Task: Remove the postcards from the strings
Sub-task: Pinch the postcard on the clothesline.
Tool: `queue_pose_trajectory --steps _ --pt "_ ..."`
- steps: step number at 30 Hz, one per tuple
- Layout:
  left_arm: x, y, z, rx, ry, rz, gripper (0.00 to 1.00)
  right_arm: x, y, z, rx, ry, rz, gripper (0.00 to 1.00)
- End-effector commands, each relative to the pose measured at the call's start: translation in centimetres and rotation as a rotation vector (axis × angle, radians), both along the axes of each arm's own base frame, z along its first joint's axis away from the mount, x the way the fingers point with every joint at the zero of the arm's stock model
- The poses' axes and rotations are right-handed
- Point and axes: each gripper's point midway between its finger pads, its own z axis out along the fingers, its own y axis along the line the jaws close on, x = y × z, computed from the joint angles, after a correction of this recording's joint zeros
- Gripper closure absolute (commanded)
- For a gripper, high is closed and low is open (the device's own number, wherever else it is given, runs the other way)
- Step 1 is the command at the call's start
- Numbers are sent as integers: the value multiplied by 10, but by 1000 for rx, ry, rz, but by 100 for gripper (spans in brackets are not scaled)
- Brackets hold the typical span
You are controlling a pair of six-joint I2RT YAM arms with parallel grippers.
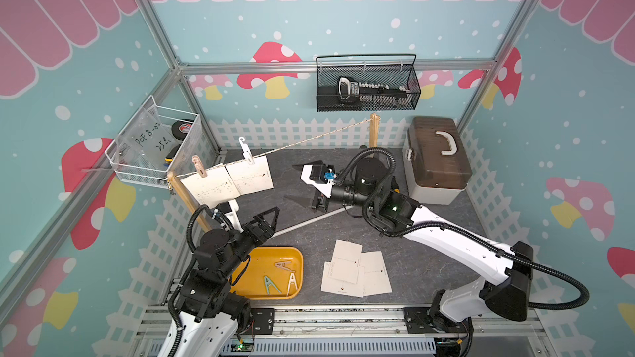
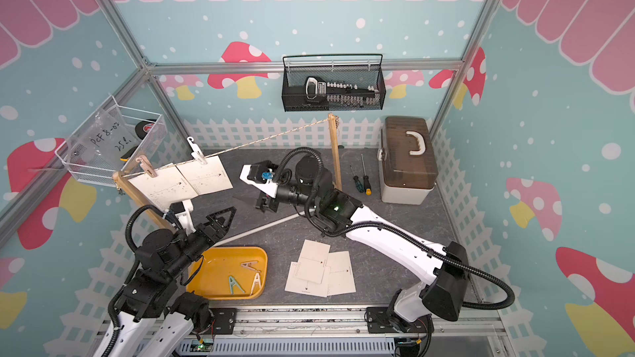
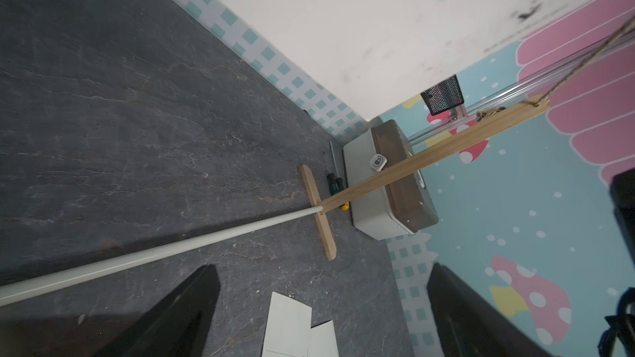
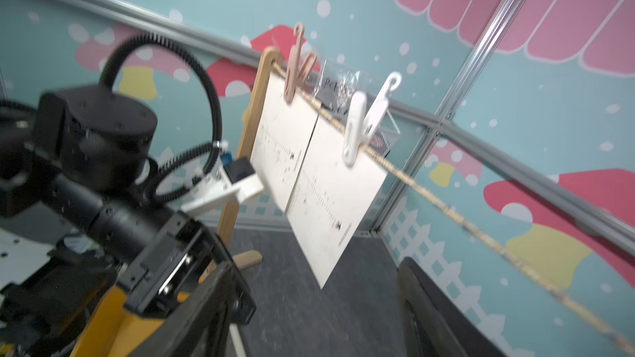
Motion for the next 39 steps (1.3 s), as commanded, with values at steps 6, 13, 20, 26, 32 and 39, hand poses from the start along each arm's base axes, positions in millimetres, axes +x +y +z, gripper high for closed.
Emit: queue_pose_trajectory --steps 6,13,20,26,32,39 --pt "-4 1 51 -212 -260 -12 1 13 34 41 35 169 94 16" --pt "3 13 49 -301 -353 59 1 34 57 48 52 263 160 16" --pt "5 25 54 -298 -465 125 1 40 69 40 40 284 202 15" --pt "8 32 62 -285 -548 168 0 39 71 41 39 281 225 14" --pt "16 35 61 -276 -571 199 0 42 71 44 53 277 218 14" --pt "22 37 68 -264 -612 218 0 38 68 53 72 261 234 14"
